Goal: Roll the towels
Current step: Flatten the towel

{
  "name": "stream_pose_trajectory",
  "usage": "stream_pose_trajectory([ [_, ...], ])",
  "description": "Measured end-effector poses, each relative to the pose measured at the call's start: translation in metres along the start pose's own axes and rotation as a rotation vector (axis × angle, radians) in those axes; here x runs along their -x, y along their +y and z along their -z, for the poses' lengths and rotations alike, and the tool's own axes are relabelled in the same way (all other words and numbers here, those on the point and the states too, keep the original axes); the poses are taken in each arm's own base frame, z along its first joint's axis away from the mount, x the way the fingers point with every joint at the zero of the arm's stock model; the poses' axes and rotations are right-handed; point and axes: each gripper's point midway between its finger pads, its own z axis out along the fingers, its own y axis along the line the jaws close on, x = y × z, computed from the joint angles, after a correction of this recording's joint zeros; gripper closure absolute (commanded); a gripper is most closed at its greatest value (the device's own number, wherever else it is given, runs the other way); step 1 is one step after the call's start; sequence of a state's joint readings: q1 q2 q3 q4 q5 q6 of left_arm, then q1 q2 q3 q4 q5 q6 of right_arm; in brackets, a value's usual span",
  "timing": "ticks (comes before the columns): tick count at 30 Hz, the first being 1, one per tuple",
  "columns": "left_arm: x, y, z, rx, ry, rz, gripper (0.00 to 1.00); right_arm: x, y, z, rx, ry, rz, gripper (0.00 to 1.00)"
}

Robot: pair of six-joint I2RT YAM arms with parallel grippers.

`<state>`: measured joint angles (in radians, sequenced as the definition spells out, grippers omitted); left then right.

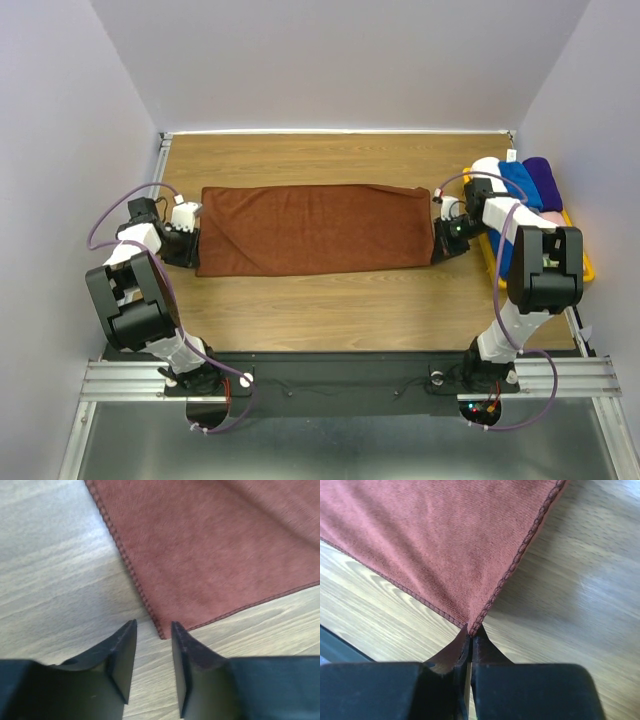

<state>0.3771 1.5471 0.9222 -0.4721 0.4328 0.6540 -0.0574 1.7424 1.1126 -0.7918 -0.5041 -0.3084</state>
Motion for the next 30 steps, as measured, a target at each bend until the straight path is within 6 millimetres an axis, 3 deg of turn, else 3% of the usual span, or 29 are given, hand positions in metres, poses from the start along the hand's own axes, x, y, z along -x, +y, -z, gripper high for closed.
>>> stream_pose_trajectory([
  [6,-0.008,0.0,-0.001,-0.005,0.025,-0.012,0.62,-0.021,-0.005,-0.007,-0.024,0.055,-0.021,0.96],
  [7,-0.009,0.0,-0.001,-0.006,0.031,-0.015,0.62,-0.025,-0.005,-0.007,-0.026,0.067,-0.025,0.89],
  [8,-0.01,0.0,-0.001,-0.008,0.033,-0.017,0.62,-0.031,-0.006,-0.008,-0.028,0.083,-0.031,0.72],
  [9,-0.011,-0.001,0.0,-0.01,0.035,-0.019,0.62,-0.033,-0.006,-0.008,-0.03,0.092,-0.029,0.63],
  [12,-0.01,-0.005,0.002,-0.027,0.029,-0.023,0.62,-0.035,-0.006,-0.003,-0.042,0.104,-0.028,0.48],
  [13,-0.009,-0.007,0.004,-0.033,0.025,-0.023,0.62,-0.033,-0.007,0.0,-0.057,0.101,-0.022,0.47],
  [19,0.004,-0.01,0.013,-0.052,-0.007,-0.039,0.61,0.004,-0.011,0.038,-0.161,0.007,0.048,0.51],
  [23,0.007,-0.012,0.014,-0.064,-0.016,-0.047,0.62,0.025,-0.006,0.061,-0.194,-0.075,0.099,0.71],
  [26,0.009,-0.016,0.013,-0.075,-0.019,-0.054,0.64,0.026,-0.002,0.06,-0.173,-0.073,0.104,0.75],
  [30,0.013,-0.025,0.01,-0.097,-0.02,-0.079,0.66,0.018,0.001,0.038,-0.109,-0.01,0.084,0.76],
])
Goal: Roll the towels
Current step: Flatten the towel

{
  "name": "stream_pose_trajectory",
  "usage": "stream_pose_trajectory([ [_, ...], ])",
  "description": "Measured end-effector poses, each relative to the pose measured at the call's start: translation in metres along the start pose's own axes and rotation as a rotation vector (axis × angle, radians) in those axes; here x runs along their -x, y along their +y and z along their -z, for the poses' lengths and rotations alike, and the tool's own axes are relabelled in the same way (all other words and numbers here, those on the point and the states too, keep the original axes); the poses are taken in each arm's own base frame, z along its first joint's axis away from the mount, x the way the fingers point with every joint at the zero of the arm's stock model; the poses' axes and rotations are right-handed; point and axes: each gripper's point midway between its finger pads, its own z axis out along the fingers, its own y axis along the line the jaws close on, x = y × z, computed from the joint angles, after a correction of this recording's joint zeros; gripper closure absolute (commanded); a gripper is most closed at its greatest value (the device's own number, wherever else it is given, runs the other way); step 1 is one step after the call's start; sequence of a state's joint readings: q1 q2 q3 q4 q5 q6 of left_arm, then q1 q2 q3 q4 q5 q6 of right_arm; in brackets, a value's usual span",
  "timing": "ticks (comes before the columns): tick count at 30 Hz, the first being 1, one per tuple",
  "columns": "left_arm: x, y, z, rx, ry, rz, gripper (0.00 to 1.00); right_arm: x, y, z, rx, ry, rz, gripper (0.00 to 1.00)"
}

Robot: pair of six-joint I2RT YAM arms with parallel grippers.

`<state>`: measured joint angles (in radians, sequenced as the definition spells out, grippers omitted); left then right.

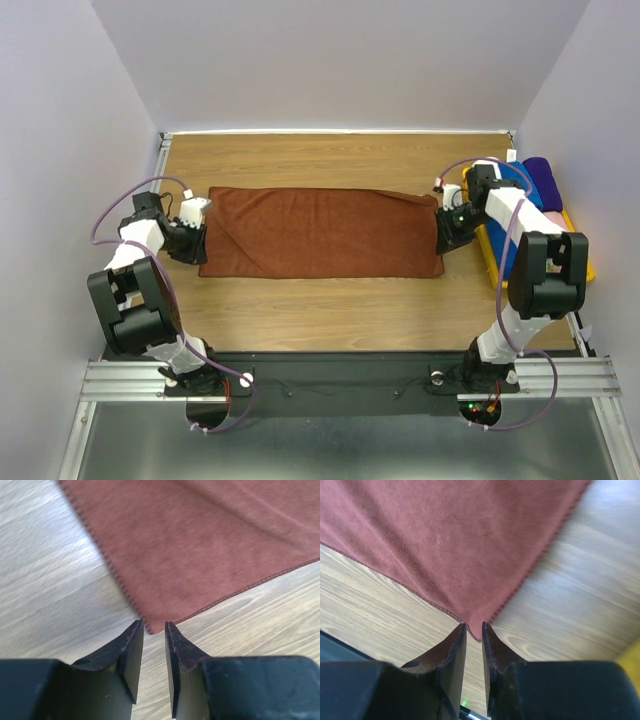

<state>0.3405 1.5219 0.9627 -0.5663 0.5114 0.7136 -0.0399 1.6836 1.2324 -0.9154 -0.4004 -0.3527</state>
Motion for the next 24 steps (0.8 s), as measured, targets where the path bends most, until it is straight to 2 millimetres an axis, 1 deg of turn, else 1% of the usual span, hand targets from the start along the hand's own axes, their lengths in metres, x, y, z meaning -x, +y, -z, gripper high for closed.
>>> stream_pose_trajectory([
  [3,0.004,-0.008,-0.004,-0.02,0.002,-0.026,0.66,-0.009,0.002,-0.013,0.023,0.04,-0.008,0.76],
  [7,0.007,-0.018,-0.011,-0.046,0.013,-0.043,0.67,-0.037,0.004,-0.027,0.039,0.118,-0.024,0.77],
  [9,0.006,-0.019,-0.016,-0.054,0.022,-0.04,0.69,-0.05,0.002,-0.033,0.035,0.159,-0.032,0.77],
  [11,0.002,-0.016,-0.023,-0.052,0.04,-0.027,0.71,-0.057,0.0,-0.036,0.028,0.182,-0.036,0.76],
  [12,-0.001,-0.014,-0.026,-0.047,0.051,-0.021,0.74,-0.059,-0.002,-0.037,0.023,0.192,-0.036,0.76],
  [15,-0.016,-0.009,-0.037,-0.031,0.095,-0.002,0.78,-0.059,-0.005,-0.04,0.013,0.196,-0.032,0.76],
  [20,-0.021,-0.002,-0.034,0.007,0.08,0.001,0.83,-0.061,-0.011,-0.04,-0.018,0.206,-0.016,0.76],
  [22,-0.026,0.002,-0.031,0.027,0.077,0.007,0.83,-0.062,-0.014,-0.041,-0.032,0.206,-0.006,0.76],
  [24,-0.035,0.012,-0.024,0.06,0.084,0.023,0.84,-0.063,-0.015,-0.04,-0.037,0.201,0.0,0.76],
])
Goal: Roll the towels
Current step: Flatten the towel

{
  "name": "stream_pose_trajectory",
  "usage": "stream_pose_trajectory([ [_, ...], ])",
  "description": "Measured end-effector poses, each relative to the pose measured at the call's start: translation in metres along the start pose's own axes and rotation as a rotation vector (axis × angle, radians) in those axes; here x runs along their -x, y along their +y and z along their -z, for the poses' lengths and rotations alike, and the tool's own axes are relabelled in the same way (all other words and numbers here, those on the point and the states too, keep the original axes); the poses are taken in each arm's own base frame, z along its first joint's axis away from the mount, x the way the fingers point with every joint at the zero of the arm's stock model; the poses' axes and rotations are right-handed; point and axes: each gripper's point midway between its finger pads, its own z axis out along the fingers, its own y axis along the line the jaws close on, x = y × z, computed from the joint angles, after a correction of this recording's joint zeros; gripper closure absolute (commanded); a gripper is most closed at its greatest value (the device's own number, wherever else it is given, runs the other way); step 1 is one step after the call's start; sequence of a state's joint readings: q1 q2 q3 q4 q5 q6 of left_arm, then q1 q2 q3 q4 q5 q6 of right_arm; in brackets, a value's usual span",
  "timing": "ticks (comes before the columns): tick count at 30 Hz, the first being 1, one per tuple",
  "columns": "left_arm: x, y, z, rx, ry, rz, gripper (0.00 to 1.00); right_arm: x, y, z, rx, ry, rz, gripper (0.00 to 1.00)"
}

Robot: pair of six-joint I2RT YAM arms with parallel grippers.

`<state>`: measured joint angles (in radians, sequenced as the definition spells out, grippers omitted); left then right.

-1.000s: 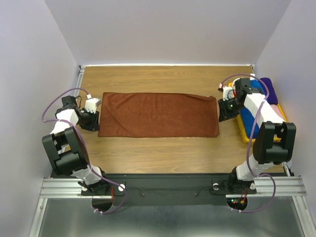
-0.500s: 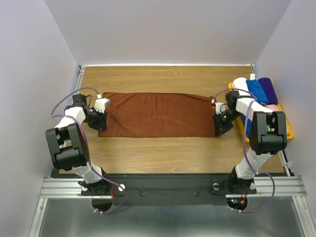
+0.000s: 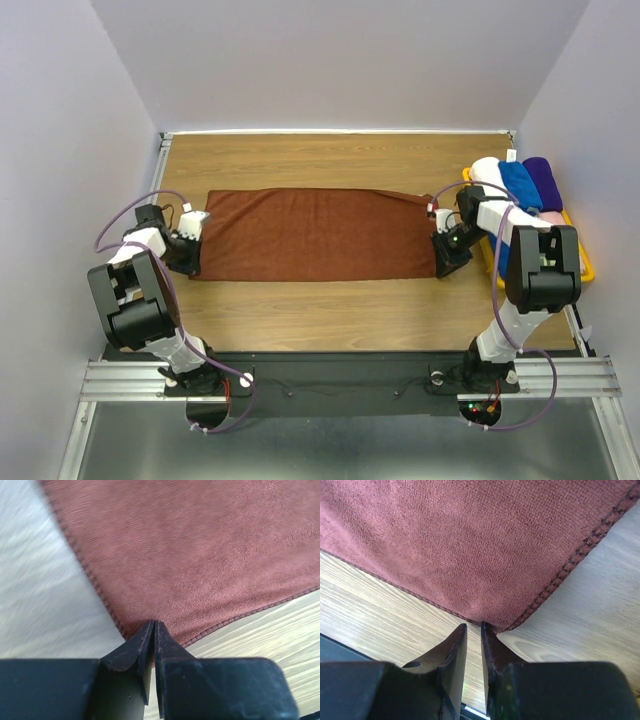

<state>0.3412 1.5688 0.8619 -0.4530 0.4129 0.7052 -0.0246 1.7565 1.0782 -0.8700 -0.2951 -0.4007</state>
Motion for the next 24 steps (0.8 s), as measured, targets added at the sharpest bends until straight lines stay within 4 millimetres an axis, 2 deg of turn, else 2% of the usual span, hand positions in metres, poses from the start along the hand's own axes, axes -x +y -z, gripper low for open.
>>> stream_pose_trajectory([
  [7,-0.02,0.021,0.012,0.042,0.018,0.049,0.87,-0.007,0.005,-0.001,0.004,-0.005,0.03,0.76],
  [17,-0.036,0.019,0.019,0.053,0.062,-0.009,0.86,-0.024,0.02,-0.003,0.053,0.064,0.122,0.74],
  [22,-0.049,0.012,0.024,0.031,0.105,-0.018,0.76,-0.034,0.027,0.0,0.085,0.101,0.136,0.67],
  [24,-0.052,0.006,0.026,0.008,0.12,-0.018,0.68,-0.033,0.029,0.005,0.095,0.106,0.14,0.61],
])
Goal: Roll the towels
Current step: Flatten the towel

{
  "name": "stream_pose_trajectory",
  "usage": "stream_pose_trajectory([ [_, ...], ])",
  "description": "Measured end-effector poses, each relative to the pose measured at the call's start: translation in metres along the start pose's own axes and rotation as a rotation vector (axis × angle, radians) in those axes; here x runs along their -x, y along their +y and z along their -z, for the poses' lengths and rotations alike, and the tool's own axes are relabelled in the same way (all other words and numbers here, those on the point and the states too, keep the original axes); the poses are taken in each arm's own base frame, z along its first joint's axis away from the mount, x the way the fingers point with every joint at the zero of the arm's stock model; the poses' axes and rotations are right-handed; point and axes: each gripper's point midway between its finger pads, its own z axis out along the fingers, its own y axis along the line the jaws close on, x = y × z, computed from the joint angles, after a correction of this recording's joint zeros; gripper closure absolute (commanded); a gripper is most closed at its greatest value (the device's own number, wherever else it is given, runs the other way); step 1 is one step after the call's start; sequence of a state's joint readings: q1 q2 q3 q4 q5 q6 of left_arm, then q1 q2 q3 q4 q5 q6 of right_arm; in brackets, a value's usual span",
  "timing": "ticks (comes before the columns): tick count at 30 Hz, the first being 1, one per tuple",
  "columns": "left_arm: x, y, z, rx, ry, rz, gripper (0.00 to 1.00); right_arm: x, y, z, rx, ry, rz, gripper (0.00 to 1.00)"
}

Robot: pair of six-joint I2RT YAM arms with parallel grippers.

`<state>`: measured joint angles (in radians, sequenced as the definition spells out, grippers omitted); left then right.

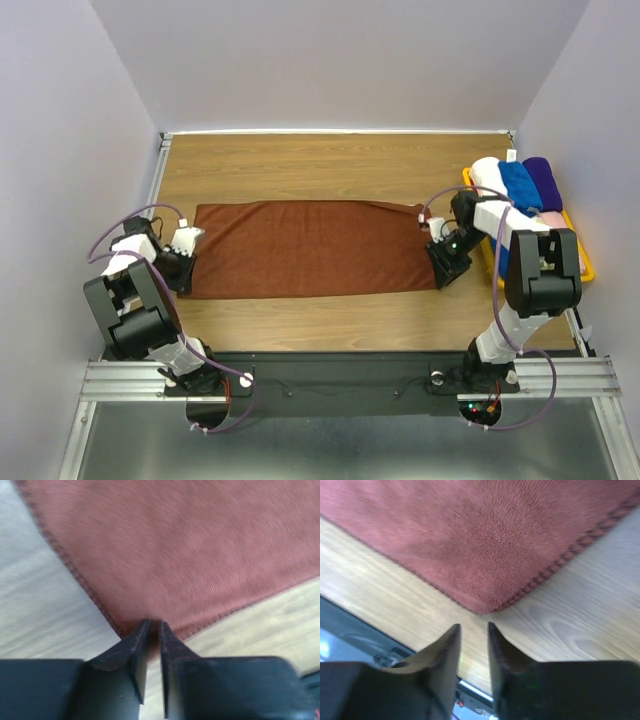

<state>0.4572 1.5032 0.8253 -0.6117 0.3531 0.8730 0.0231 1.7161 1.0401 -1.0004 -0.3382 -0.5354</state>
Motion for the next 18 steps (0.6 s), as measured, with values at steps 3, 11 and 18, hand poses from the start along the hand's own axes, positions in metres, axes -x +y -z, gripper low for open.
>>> stream_pose_trajectory([
  [3,0.003,-0.007,0.01,-0.042,0.006,-0.001,0.56,0.018,0.001,0.015,0.003,-0.047,0.014,0.52],
  [11,0.078,0.015,0.062,-0.02,-0.192,-0.085,0.49,0.123,0.002,0.106,-0.047,-0.363,0.084,0.5],
  [18,0.125,0.02,0.087,-0.044,-0.328,-0.115,0.47,0.223,-0.046,0.122,-0.11,-0.51,-0.009,0.52],
])
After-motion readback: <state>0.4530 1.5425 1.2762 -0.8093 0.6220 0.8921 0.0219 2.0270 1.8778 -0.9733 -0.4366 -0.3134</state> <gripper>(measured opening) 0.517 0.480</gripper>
